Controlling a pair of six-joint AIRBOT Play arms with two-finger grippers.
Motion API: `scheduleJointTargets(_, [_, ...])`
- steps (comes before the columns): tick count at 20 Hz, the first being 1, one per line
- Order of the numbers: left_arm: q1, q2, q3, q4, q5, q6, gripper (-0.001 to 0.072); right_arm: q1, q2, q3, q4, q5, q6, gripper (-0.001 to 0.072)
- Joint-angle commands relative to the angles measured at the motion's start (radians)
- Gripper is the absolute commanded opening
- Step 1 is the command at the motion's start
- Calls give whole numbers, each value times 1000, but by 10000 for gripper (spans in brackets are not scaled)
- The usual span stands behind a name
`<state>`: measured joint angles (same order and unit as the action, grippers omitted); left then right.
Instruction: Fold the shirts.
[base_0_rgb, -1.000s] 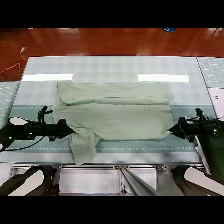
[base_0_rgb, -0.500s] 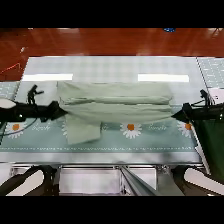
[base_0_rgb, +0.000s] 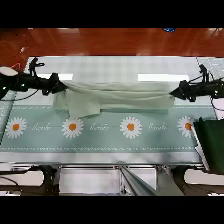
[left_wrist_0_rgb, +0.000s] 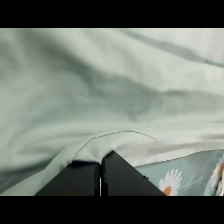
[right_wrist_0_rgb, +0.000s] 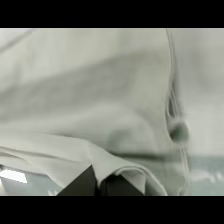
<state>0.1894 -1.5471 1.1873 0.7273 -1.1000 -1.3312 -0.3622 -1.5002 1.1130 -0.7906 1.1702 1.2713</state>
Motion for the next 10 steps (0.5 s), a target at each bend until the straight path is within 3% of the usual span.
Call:
scheduleJointTargets(1, [-13, -175, 194, -2, -48, -48, 18, 23, -127, 135, 32, -23, 34, 27])
scheduleJointTargets(10, [-28, -412, 474, -3, -78, -72, 19, 28, -272, 256, 51, -58, 42, 28])
